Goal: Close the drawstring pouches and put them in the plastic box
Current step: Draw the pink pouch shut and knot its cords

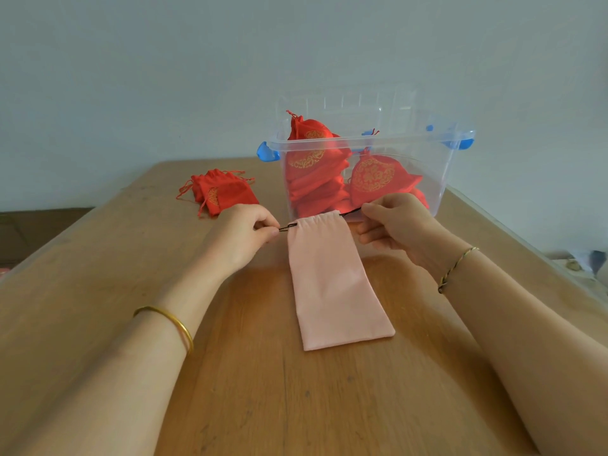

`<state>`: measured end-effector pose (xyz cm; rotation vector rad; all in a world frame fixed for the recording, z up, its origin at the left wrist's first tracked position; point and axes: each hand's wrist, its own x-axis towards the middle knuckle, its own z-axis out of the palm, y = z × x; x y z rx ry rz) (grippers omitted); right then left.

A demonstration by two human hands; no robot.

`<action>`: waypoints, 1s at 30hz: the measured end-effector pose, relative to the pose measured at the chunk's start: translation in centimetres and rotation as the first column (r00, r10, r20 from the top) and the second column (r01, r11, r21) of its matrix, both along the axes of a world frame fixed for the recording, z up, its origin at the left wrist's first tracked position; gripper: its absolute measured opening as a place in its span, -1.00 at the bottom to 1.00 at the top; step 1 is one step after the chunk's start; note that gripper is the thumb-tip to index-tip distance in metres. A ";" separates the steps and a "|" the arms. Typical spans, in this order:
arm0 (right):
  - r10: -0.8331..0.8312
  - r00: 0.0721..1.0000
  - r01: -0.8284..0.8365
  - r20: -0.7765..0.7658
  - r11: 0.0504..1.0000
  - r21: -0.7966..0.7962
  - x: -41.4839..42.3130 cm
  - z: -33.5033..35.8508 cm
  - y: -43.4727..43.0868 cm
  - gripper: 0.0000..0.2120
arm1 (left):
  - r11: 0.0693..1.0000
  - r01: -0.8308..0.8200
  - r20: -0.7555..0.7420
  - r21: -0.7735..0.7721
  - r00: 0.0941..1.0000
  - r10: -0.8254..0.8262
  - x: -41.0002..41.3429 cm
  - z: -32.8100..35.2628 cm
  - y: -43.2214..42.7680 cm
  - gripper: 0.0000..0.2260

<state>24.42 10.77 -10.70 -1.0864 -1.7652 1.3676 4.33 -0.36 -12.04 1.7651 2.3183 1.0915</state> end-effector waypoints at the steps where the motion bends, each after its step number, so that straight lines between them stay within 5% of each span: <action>1: -0.020 1.000 0.020 0.014 1.000 0.019 0.0 0.0 0.1 -0.78 | 1.000 -0.008 -0.010 0.004 1.000 0.008 -0.1 0.0 -0.1 -0.92; 15: -0.199 0.974 0.188 0.105 0.976 0.105 2.2 0.4 1.8 -0.90 | 0.979 -0.205 -0.064 0.004 0.977 0.204 -2.3 0.7 -1.1 -0.78; 18: -0.294 0.950 0.279 0.109 0.951 0.131 2.3 0.1 2.3 -0.90 | 0.973 -0.226 0.168 0.050 0.962 0.215 -1.9 1.2 -0.7 -0.76; 19: -0.320 0.942 0.306 0.096 0.942 0.137 2.2 0.1 2.3 -0.88 | 0.970 -0.222 0.390 0.099 0.905 0.167 -1.3 1.5 -0.4 -0.76; 21: -0.345 0.938 0.340 0.041 0.936 0.093 1.9 0.2 2.2 -0.83 | 0.960 -0.124 0.782 0.250 0.610 -0.125 0.0 2.3 -0.1 -0.75; 23: -0.315 0.949 0.315 -0.022 0.949 -0.013 1.7 0.1 2.0 -0.80 | 0.901 -0.001 0.860 0.434 0.298 -0.414 1.1 3.2 0.1 -0.73; 25: -0.270 0.958 0.256 -0.095 0.956 -0.140 1.3 0.3 1.7 -0.78 | 0.832 0.040 0.823 0.554 0.121 -0.554 2.0 4.2 0.5 -0.71; 27: -0.260 0.937 0.197 -0.234 0.945 -0.260 0.8 0.9 1.3 -0.78 | 0.807 0.062 0.801 0.587 0.094 -0.591 3.1 5.1 1.3 -0.72; 30: -0.273 0.838 0.102 -0.472 0.929 -0.356 0.2 2.5 0.8 -0.75 | 0.867 0.147 0.809 0.476 0.312 -0.498 4.6 5.8 2.3 -0.80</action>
